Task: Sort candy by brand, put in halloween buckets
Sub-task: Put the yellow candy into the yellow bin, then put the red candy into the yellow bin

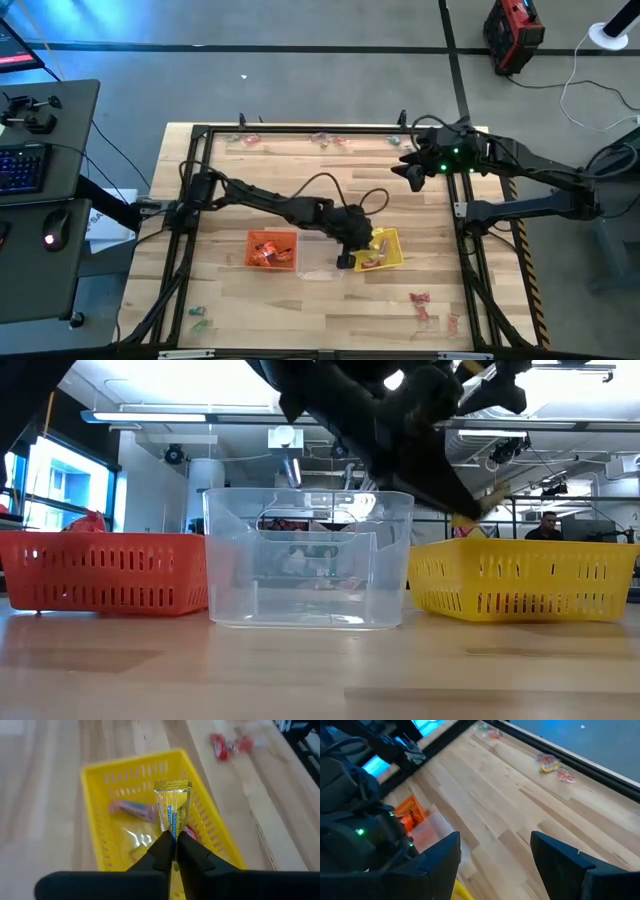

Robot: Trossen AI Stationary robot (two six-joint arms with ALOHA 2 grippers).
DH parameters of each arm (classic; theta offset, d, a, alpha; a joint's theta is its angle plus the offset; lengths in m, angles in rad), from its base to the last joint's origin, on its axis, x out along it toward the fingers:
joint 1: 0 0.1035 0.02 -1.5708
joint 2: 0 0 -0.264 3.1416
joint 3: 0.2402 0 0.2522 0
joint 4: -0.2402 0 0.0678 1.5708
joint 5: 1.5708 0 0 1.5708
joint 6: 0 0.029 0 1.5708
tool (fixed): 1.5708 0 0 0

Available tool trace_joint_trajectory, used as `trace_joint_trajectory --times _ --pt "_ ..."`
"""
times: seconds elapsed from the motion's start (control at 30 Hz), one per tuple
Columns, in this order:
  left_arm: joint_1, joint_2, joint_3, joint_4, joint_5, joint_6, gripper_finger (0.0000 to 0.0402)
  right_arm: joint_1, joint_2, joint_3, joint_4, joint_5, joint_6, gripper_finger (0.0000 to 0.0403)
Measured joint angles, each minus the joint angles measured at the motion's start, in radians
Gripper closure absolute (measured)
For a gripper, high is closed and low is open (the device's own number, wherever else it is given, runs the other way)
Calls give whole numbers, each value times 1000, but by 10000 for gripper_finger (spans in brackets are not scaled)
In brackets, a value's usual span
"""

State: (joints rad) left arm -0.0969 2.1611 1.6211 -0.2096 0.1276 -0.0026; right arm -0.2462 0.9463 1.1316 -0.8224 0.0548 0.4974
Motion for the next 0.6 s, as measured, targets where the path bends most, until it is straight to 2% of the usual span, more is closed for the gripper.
trace_joint_trajectory --times 0.17,0.4,0.6 --pt "-16 22 1 11 0 -29 341 27 29 0 -30 24 3 167" --pt "-11 11 2 -15 -3 -85 250 58 83 -1 -46 16 -6 167" --pt "38 -114 -7 -341 -2 -168 196 59 80 -1 -203 -75 -47 167"
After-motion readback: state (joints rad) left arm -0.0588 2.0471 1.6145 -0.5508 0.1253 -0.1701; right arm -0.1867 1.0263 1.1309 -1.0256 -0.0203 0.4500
